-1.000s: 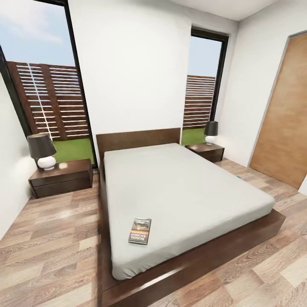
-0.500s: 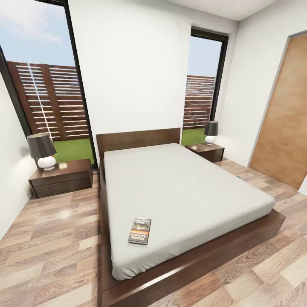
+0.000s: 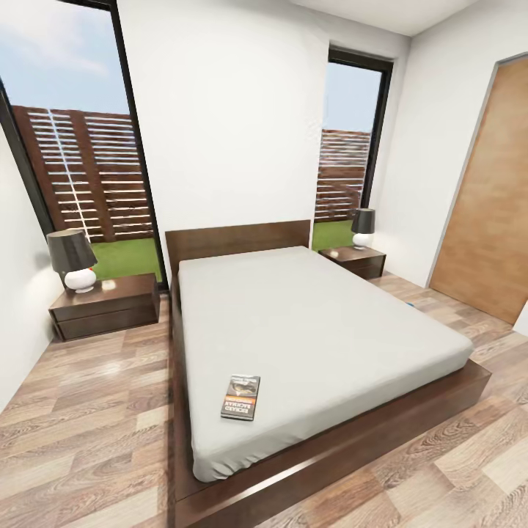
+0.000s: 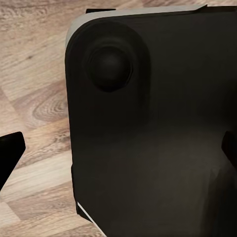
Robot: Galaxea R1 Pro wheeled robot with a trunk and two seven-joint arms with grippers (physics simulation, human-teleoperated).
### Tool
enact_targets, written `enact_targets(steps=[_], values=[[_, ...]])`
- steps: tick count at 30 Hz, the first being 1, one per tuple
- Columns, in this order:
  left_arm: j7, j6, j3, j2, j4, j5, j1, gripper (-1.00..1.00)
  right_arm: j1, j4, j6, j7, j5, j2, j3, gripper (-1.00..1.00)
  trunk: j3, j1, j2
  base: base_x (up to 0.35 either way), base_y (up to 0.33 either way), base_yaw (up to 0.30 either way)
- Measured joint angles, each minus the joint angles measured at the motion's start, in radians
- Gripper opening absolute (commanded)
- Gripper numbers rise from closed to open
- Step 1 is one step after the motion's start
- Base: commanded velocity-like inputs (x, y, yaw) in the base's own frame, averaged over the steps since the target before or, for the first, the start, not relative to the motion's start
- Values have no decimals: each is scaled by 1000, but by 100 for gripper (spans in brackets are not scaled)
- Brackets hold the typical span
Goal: In the bedroom, move the book from the bed onto either nightstand, and place the two sandals side by side next to the bed.
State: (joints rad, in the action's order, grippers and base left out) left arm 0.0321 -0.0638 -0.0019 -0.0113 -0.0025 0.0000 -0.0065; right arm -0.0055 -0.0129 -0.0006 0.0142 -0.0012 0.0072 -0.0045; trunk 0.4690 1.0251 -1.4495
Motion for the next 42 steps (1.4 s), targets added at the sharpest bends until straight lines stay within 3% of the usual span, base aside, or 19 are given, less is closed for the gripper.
enact_targets(steps=[13,42], values=[[-27,38,2,3,0,-1,1,100,1,2,0,-9,0,3,0,100,0,0,0,0,0,76],[-33,68,2,4,1,-1,1,100,1,1,1,-10,8,14,3,100,0,0,0,0,0,272]])
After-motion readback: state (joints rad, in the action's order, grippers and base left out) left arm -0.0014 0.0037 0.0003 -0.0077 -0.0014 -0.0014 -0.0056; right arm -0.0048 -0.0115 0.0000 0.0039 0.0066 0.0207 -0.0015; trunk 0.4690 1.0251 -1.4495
